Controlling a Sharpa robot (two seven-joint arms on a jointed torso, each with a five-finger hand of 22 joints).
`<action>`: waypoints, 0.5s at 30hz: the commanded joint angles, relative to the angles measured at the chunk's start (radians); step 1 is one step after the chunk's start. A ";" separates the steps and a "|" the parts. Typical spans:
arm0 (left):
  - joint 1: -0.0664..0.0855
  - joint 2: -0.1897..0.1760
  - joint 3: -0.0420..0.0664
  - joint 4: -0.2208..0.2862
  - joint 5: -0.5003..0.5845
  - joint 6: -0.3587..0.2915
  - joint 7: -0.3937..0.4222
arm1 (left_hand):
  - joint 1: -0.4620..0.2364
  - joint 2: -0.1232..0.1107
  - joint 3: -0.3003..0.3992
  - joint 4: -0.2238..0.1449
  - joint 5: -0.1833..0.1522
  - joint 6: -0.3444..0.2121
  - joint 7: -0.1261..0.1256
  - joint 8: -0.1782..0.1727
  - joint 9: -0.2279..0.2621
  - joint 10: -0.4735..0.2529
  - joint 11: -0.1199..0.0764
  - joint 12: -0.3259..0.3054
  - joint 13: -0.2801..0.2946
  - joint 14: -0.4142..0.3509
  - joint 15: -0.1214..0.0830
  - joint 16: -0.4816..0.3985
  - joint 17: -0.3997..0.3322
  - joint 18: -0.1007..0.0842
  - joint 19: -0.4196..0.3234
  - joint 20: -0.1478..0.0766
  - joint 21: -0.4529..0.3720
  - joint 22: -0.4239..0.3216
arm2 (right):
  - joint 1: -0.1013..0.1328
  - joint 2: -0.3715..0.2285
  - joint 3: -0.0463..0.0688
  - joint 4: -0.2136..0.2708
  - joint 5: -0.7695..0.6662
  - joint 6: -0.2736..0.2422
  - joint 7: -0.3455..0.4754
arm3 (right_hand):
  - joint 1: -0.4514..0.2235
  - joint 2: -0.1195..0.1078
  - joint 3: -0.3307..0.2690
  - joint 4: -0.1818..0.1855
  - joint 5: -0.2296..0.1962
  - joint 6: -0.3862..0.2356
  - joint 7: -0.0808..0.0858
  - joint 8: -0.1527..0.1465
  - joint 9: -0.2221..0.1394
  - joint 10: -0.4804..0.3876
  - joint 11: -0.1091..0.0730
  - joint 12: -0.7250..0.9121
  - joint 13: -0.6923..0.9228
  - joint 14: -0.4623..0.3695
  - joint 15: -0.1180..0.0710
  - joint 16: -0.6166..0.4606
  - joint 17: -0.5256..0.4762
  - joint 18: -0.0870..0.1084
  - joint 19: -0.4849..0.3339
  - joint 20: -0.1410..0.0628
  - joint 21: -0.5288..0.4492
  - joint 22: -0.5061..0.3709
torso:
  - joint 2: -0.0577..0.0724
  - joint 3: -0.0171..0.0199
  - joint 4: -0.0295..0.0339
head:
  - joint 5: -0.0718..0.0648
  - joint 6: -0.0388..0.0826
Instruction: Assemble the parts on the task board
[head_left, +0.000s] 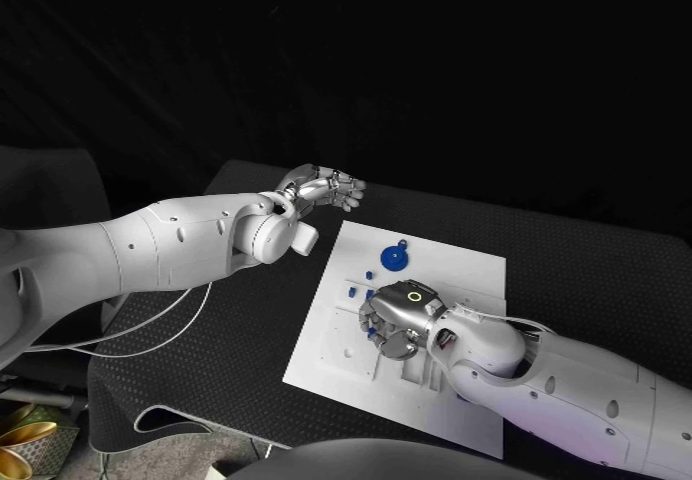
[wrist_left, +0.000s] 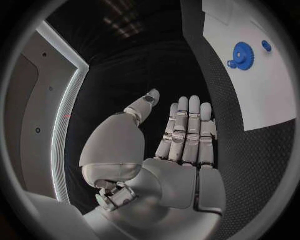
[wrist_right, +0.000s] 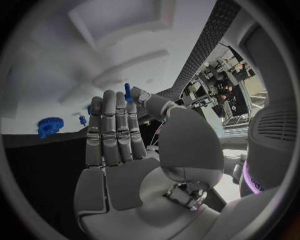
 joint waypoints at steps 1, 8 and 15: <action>0.003 0.000 0.001 0.004 0.004 -0.001 0.009 | 0.006 -0.004 0.006 -0.003 0.003 -0.002 0.001 0.007 -0.001 -0.006 0.004 -0.003 -0.001 -0.002 0.007 -0.007 0.002 0.018 0.000 0.007 -0.007 0.001 | -0.002 0.001 -0.003 0.000 -0.013 0.017 0.011 | 0.006 0.008 0.004 -0.001 0.002 0.008 -0.002 0.003 0.002 0.007 0.000 -0.004 0.001 0.005 -0.002 -0.004 0.001 0.014 0.007 -0.002 0.007 0.018 | 0.000 0.0004 -0.0005 | 0.000 -0.001; 0.003 -0.001 0.001 0.004 0.004 -0.001 0.009 | 0.007 -0.005 0.006 -0.003 0.003 -0.002 0.001 0.007 -0.002 -0.007 0.004 -0.003 -0.002 -0.003 0.007 -0.008 0.003 0.018 0.000 0.007 -0.007 0.001 | -0.006 0.003 -0.010 -0.005 -0.012 0.018 0.011 | 0.005 0.009 0.003 -0.002 0.004 0.008 -0.002 0.003 0.002 0.008 0.000 -0.005 0.002 0.005 -0.002 -0.005 0.003 0.014 0.007 -0.002 0.007 0.018 | 0.000 0.0010 0.0009 | 0.002 -0.004; 0.003 -0.001 0.001 0.004 0.004 0.000 0.008 | 0.007 -0.005 0.006 -0.003 0.003 -0.002 0.001 0.007 -0.002 -0.007 0.004 -0.003 -0.002 -0.003 0.007 -0.009 0.003 0.017 0.000 0.007 -0.008 0.001 | -0.010 0.006 -0.010 -0.011 -0.013 0.016 0.012 | 0.005 0.009 0.003 -0.003 0.004 0.008 -0.002 0.003 0.003 0.008 0.000 -0.006 0.003 0.006 -0.002 -0.006 0.003 0.014 0.007 -0.002 0.007 0.018 | 0.000 0.0011 -0.0006 | 0.002 -0.006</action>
